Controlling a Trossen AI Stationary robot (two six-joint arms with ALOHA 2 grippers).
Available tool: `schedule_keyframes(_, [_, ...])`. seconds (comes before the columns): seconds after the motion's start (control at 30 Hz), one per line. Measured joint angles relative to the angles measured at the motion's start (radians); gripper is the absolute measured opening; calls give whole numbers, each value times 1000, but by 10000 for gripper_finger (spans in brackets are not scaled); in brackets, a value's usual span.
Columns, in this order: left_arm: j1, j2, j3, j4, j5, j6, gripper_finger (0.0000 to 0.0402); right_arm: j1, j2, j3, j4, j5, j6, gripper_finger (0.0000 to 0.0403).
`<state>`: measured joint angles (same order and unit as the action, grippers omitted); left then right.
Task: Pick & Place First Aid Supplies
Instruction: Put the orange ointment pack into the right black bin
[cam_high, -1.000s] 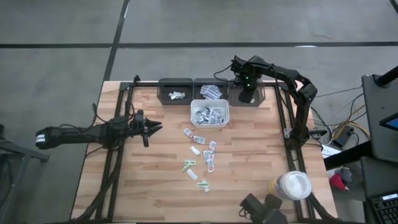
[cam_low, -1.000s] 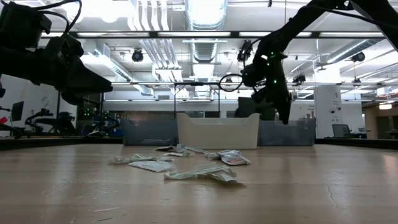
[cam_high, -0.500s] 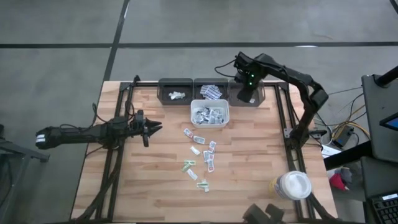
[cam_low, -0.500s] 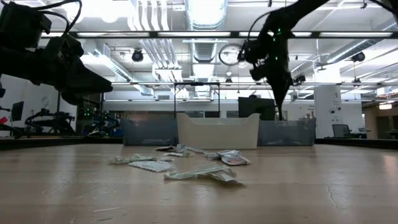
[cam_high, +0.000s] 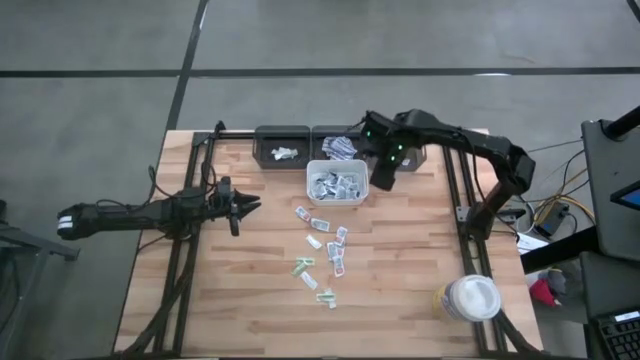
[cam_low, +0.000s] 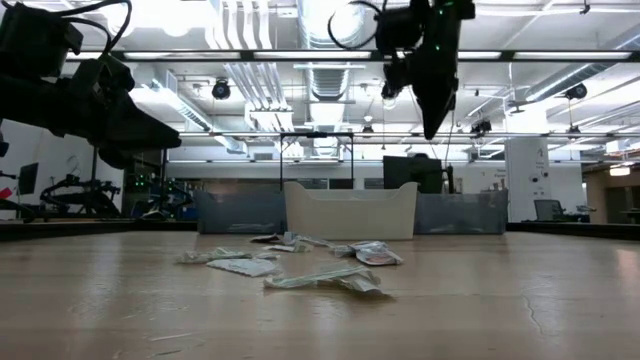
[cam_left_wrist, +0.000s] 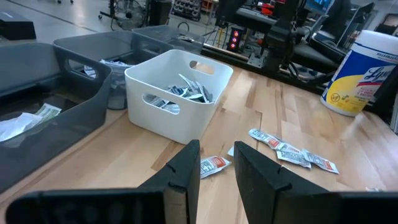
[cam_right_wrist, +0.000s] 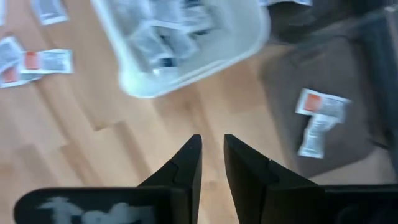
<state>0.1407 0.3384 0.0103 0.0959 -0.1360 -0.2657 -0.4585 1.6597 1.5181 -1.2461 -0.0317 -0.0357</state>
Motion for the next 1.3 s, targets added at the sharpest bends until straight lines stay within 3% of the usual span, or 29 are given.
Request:
schedule_keyframes(0.33, [0,0,0,0,0,10,94,250,-1,0,19,-4,234,79])
schedule_keyframes(0.63, [0,0,0,-1,0,11,94,405,6,0,254,-41,614,104])
schedule_keyframes(1.0, [0,0,0,-17,0,41,94,493,90,-3,321,-35,1106,135])
schedule_keyframes(1.3, [0,2,0,-29,0,73,94,509,215,-4,376,-21,1193,131])
